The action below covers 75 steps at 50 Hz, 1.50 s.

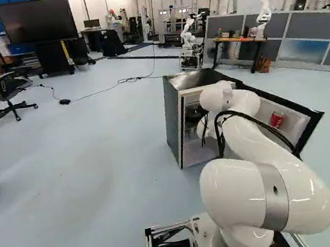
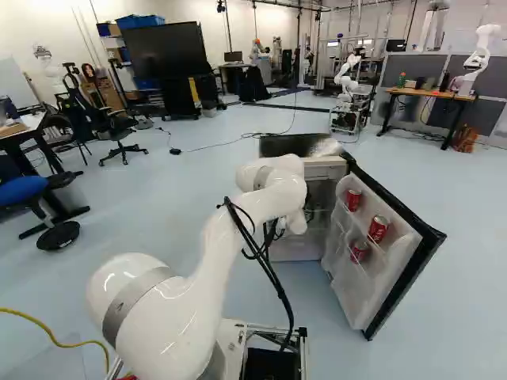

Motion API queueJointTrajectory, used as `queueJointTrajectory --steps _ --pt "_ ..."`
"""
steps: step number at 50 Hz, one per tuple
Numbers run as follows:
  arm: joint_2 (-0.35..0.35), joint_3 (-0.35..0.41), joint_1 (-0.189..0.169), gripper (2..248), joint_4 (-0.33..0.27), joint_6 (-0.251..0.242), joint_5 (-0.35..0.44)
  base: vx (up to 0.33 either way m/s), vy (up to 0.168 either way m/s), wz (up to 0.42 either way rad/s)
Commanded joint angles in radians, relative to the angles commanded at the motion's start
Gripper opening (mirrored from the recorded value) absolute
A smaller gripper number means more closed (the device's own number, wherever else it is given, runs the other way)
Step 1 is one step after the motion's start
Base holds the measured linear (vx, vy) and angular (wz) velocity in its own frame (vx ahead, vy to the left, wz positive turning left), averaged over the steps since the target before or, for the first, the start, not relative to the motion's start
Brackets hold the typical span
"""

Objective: Grab a drink from the fridge

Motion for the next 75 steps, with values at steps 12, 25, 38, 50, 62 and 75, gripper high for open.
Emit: queueJointTrajectory --steps 12,25,38,50,62,75 --pt "-0.034 -0.06 0.005 247 0.0 0.0 -0.042 0.0 0.0 0.0" --pt "-0.073 -0.128 0.01 247 0.0 0.0 -0.08 0.0 0.0 0.0" --pt "-0.115 -0.199 0.015 247 0.0 0.0 -0.085 0.0 0.0 0.0" --pt "-0.137 -0.237 0.018 247 0.0 0.0 -0.085 0.0 0.0 0.0" --pt "-0.139 -0.24 0.018 164 0.0 0.0 -0.085 0.0 0.0 0.0" --pt "-0.139 -0.24 0.018 95 0.0 0.0 -0.085 0.0 0.0 0.0"
